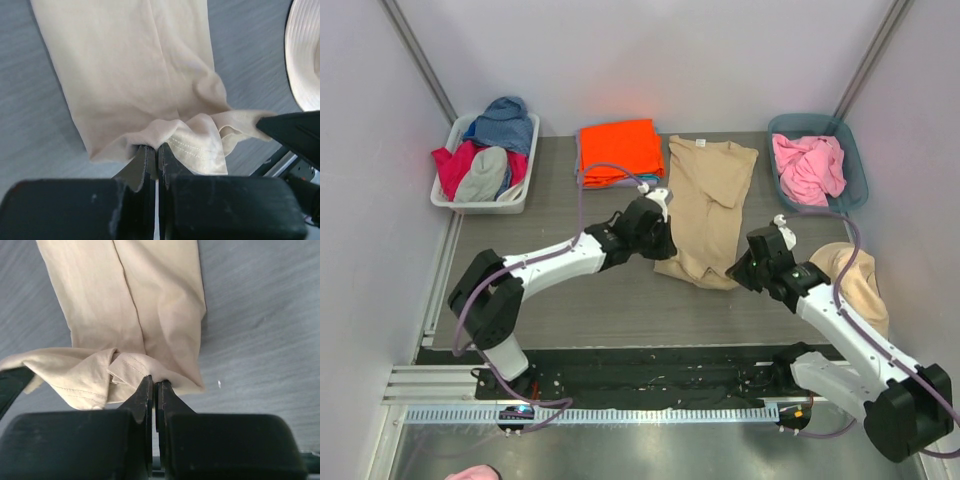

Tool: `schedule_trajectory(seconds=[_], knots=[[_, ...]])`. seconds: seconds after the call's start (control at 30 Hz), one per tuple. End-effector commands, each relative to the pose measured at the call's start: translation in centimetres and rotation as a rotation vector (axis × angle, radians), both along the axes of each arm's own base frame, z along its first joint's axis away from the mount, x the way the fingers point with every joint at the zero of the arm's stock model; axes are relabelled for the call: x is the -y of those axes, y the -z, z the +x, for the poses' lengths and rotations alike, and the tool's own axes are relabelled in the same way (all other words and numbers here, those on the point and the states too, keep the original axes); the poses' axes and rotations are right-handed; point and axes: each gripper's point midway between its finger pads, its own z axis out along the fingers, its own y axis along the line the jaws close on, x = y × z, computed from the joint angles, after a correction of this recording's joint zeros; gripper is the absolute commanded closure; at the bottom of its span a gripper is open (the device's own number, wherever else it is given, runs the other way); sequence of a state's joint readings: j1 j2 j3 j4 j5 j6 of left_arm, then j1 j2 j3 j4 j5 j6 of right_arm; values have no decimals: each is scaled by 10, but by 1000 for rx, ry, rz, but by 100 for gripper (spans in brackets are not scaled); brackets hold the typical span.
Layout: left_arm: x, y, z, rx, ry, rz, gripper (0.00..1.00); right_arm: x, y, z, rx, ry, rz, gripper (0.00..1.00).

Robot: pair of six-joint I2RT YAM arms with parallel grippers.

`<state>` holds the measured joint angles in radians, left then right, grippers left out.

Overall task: Fold and stack the t-shirts
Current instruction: Fold the tshirt

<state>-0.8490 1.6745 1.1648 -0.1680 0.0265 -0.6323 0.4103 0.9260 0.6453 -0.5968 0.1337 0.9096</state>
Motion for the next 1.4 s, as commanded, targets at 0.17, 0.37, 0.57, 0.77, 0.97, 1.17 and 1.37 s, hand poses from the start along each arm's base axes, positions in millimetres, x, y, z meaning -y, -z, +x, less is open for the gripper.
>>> schedule_trajectory(seconds=[0.17, 0.37, 0.57, 0.77, 0.97, 1.17, 1.37], knots=[[20, -23, 58, 50, 36, -80, 100, -2, -41, 82, 189, 36, -85, 99], [27, -21, 87, 48, 42, -103, 100, 6, -41, 123, 214, 63, -114, 99], [24, -8, 114, 25, 25, -115, 100, 26, -33, 156, 212, 106, -126, 99], [17, 7, 137, -6, 10, -137, 100, 33, -16, 177, 190, 114, -125, 99], [8, 18, 157, -35, -11, -177, 100, 31, -3, 191, 182, 114, -117, 99], [9, 18, 173, -43, -8, -199, 100, 35, 1, 204, 183, 118, -115, 99], [17, 15, 189, -50, -2, -238, 69, 45, -2, 220, 200, 141, -113, 84]])
